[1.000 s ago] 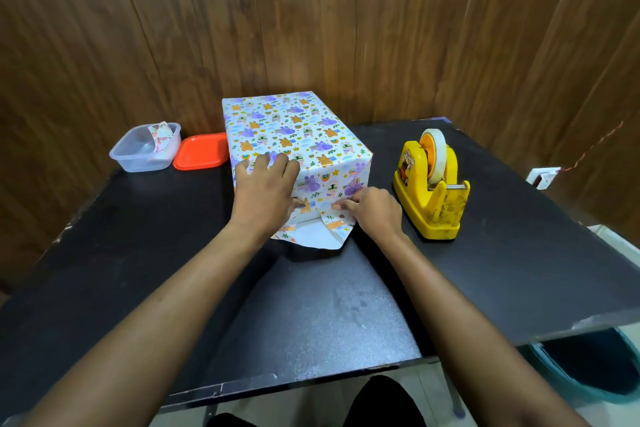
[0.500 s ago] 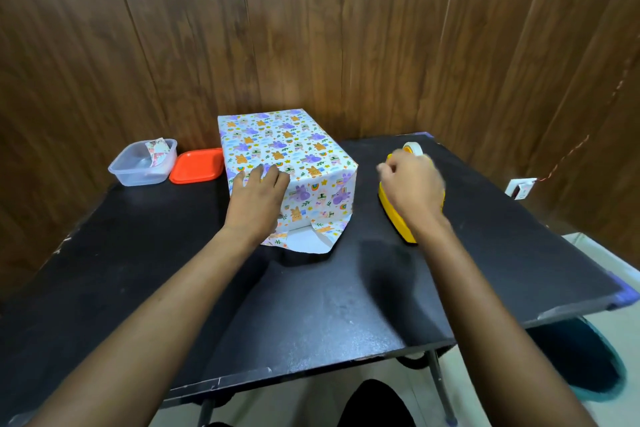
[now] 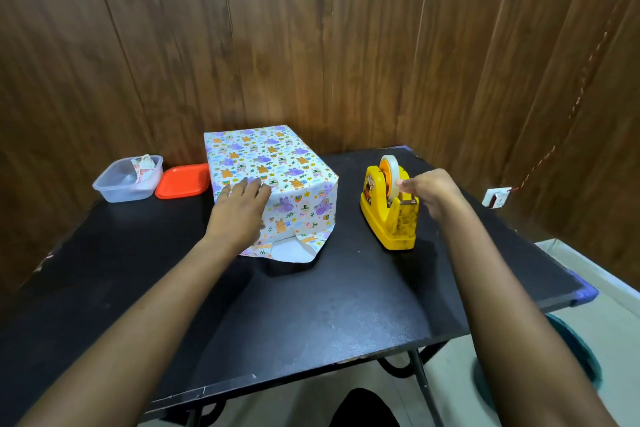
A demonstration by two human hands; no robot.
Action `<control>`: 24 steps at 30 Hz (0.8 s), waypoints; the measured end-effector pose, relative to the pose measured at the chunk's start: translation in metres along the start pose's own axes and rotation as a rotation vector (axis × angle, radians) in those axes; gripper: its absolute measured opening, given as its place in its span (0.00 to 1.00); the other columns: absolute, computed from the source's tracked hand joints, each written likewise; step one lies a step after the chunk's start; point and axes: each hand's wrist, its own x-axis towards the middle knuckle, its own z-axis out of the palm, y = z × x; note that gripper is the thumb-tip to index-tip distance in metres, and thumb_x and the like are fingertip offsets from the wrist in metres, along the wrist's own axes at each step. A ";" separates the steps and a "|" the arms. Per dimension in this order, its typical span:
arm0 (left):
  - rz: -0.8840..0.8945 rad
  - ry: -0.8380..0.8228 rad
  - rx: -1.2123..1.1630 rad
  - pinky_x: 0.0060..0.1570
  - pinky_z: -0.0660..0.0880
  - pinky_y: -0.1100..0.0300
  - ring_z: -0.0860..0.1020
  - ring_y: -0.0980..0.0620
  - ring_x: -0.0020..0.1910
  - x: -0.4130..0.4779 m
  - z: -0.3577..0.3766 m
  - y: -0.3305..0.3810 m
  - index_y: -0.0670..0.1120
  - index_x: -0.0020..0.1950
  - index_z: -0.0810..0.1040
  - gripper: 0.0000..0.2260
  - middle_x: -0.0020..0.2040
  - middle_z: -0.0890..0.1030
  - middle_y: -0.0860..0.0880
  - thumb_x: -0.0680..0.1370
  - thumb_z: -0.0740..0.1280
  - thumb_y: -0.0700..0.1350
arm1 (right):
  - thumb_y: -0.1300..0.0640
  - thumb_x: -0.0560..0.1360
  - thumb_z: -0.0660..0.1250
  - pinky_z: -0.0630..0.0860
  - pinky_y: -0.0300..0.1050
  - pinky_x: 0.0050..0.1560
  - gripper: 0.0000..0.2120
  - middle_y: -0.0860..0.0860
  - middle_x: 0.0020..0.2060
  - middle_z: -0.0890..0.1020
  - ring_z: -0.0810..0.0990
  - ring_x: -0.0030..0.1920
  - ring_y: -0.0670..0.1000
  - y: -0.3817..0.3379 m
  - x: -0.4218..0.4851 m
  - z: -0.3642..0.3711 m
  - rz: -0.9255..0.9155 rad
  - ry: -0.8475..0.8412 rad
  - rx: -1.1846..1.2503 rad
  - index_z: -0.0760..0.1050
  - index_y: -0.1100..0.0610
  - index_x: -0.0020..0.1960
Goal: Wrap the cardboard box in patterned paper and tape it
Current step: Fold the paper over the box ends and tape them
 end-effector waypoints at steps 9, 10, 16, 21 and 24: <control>-0.012 -0.027 -0.062 0.72 0.57 0.50 0.59 0.45 0.73 -0.001 -0.008 0.001 0.45 0.73 0.58 0.31 0.74 0.60 0.46 0.75 0.66 0.52 | 0.59 0.76 0.67 0.62 0.37 0.25 0.11 0.53 0.32 0.74 0.68 0.27 0.47 0.028 -0.011 -0.006 0.087 -0.010 0.076 0.73 0.61 0.36; -0.009 -0.027 -0.071 0.72 0.57 0.50 0.59 0.45 0.73 -0.001 -0.008 0.001 0.45 0.73 0.58 0.31 0.74 0.60 0.46 0.75 0.66 0.53 | 0.56 0.76 0.68 0.63 0.38 0.26 0.13 0.54 0.32 0.75 0.69 0.28 0.47 0.037 -0.013 -0.002 0.103 -0.003 0.117 0.72 0.60 0.35; 0.022 -0.071 -0.155 0.72 0.55 0.51 0.55 0.48 0.75 0.000 -0.010 -0.013 0.48 0.76 0.56 0.31 0.77 0.56 0.48 0.77 0.64 0.54 | 0.52 0.76 0.67 0.68 0.40 0.31 0.17 0.52 0.30 0.76 0.72 0.30 0.48 0.065 -0.017 0.022 0.030 0.072 0.455 0.70 0.58 0.32; -0.002 -0.032 -0.213 0.71 0.57 0.47 0.55 0.42 0.75 -0.013 0.005 -0.031 0.52 0.76 0.56 0.33 0.76 0.58 0.47 0.76 0.67 0.51 | 0.52 0.74 0.70 0.71 0.37 0.27 0.15 0.50 0.25 0.79 0.75 0.27 0.46 0.079 -0.018 0.036 -0.066 0.133 0.649 0.72 0.57 0.31; -0.002 0.057 -0.251 0.68 0.64 0.46 0.61 0.39 0.73 -0.018 0.013 -0.031 0.50 0.75 0.62 0.32 0.74 0.64 0.45 0.73 0.71 0.45 | 0.53 0.73 0.70 0.72 0.36 0.26 0.14 0.51 0.27 0.79 0.76 0.27 0.45 0.080 -0.017 0.041 -0.082 0.158 0.711 0.74 0.56 0.32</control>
